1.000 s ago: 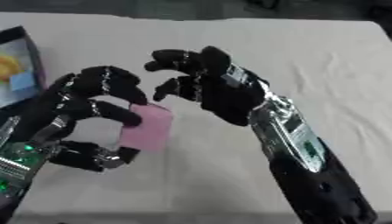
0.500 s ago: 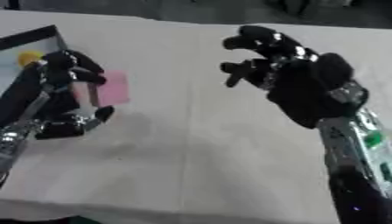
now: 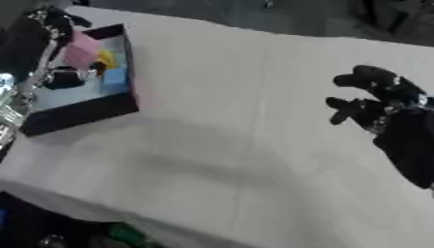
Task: Pick up the objects with one hand, pass them to the other hand, and then place them into the box on the other side of the table.
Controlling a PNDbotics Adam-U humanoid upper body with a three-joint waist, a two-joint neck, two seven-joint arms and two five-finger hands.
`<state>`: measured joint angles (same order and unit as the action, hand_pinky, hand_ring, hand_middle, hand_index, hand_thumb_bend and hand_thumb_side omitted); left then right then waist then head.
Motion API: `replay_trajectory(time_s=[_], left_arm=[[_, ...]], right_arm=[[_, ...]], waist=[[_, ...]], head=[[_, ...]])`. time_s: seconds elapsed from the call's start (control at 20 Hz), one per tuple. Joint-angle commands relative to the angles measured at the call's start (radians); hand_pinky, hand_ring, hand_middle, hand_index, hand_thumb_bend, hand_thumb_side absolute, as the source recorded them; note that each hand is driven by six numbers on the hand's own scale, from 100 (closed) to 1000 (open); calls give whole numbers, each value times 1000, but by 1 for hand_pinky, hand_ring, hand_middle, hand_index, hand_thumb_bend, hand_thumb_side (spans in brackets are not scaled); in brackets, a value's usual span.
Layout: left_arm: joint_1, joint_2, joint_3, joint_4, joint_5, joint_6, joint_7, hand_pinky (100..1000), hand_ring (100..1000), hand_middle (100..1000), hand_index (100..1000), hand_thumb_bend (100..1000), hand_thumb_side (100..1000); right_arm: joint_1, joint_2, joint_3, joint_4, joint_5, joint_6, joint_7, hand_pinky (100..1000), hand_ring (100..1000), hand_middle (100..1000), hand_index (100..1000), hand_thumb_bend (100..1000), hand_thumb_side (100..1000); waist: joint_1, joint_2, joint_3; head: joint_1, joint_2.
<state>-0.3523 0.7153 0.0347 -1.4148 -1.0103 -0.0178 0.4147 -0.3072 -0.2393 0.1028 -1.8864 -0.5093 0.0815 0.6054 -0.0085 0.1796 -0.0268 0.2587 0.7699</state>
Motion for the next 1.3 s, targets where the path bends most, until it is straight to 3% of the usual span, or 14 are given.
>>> replay_trajectory(time_s=[0.05, 0.1, 0.15, 0.2, 0.25, 0.3, 0.4, 0.5, 0.55, 0.65, 0.8, 0.95, 1.05, 1.3], left_arm=[[-25, 71, 28, 138, -38, 65, -35, 660, 708, 549, 786, 549, 154], [-28, 80, 27, 190, -48, 70, -85, 683, 750, 657, 844, 552, 188], [-30, 87, 26, 230, -60, 64, -149, 739, 822, 810, 921, 520, 402], [-31, 91, 31, 250, -68, 50, -211, 767, 853, 855, 942, 486, 567], [-30, 94, 42, 249, -70, 39, -254, 781, 878, 883, 955, 471, 669], [-22, 94, 58, 227, -65, 33, -277, 786, 884, 892, 959, 448, 698], [17, 95, 93, 131, -49, 29, -292, 782, 907, 921, 963, 434, 643], [49, 64, 126, -19, 17, 26, -279, 863, 915, 883, 940, 195, 428], [61, 40, 132, -112, 80, 19, -261, 915, 920, 859, 928, 100, 408], [81, -19, 113, -308, 280, -37, -225, 993, 901, 801, 899, 100, 557], [100, -119, 61, -531, 618, -151, -260, 1000, 868, 742, 863, 100, 602], [95, -224, -6, -579, 919, -250, -361, 1000, 844, 699, 842, 100, 632], [95, -279, -46, -584, 1053, -276, -446, 1000, 837, 688, 840, 100, 647], [108, -441, -133, -585, 1199, -196, -604, 1000, 822, 667, 848, 100, 668]], right_arm=[[-2, 3, -5, -1, 18, -5, 13, 949, 619, 817, 878, 543, 587], [1, 4, -4, 0, 23, -7, 17, 949, 618, 816, 878, 543, 587], [3, 5, -4, 3, 27, -9, 20, 949, 618, 815, 877, 544, 585], [5, 7, -5, 6, 31, -10, 22, 950, 617, 815, 877, 545, 585], [7, 9, -5, 9, 34, -11, 24, 950, 616, 814, 877, 545, 585], [8, 9, -4, 10, 37, -13, 26, 950, 616, 814, 877, 545, 585], [6, 7, -3, 13, 41, -19, 31, 950, 616, 814, 877, 545, 589], [9, 11, -16, 26, 53, -24, 21, 950, 614, 812, 875, 548, 589], [10, 15, -25, 34, 67, -31, 12, 950, 613, 812, 875, 548, 591], [14, 16, -47, 37, 116, -67, -4, 949, 613, 811, 876, 550, 596], [30, 31, -82, 42, 216, -147, -40, 946, 617, 816, 878, 544, 601], [54, 41, -101, 48, 291, -215, -87, 943, 620, 826, 880, 537, 602], [68, 46, -109, 47, 328, -248, -116, 940, 617, 820, 877, 530, 596], [88, 63, -107, 37, 377, -299, -164, 937, 617, 824, 874, 521, 584]], waist=[[0, -20, -9], [-1, -20, -16], [-2, -20, -24], [-3, -20, -33], [-5, -19, -41], [-6, -17, -52], [-2, -16, -81], [2, -22, -97], [3, -23, -98], [3, -25, -94], [6, -36, -84], [7, -52, -80], [5, -62, -85], [3, -66, -94]], head=[[-14, -17], [-18, -22], [-20, -26], [-23, -28], [-24, -30], [-24, -32], [-20, -39], [-32, -28], [-46, -22], [-78, -7], [-112, -1], [-136, 0], [-154, 0], [-181, 0]])
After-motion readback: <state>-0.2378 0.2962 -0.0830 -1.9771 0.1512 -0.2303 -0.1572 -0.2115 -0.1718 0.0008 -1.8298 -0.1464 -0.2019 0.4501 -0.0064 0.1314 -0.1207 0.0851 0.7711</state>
